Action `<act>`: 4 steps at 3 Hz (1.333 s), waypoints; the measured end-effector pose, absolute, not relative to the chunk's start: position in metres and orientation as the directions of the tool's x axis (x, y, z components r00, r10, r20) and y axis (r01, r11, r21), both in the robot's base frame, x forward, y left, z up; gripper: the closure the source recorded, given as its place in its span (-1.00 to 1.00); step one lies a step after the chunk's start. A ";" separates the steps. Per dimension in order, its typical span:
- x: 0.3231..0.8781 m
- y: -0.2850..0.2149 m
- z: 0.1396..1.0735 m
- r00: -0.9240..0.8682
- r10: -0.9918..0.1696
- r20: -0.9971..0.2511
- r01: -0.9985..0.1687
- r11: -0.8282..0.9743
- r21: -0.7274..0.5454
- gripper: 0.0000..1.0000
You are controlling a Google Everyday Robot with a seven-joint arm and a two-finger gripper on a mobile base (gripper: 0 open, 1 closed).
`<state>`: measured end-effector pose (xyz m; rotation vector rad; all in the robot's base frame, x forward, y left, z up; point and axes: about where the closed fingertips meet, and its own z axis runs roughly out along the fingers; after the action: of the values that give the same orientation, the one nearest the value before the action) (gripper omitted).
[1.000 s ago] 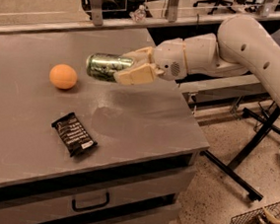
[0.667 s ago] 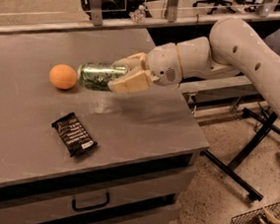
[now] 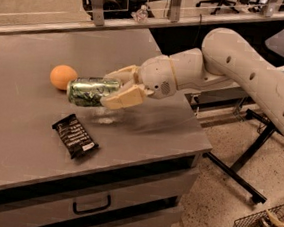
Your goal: Move green can near rxbar chocolate
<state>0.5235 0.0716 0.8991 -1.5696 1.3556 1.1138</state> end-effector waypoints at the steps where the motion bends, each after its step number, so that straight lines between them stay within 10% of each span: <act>1: 0.513 0.071 0.889 0.045 -0.334 -0.942 -0.994 -0.108 -0.009 1.00; 2: 0.508 0.066 0.881 0.038 -0.350 -0.936 -0.998 -0.069 -0.014 1.00; 4: 0.505 0.062 0.865 0.013 -0.360 -0.933 -1.000 0.002 -0.015 0.21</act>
Offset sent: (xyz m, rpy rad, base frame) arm -0.0195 -0.0180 -0.0308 -0.0517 -0.0198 -0.1419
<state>0.5048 0.0623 0.8653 -1.4776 1.4661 0.9976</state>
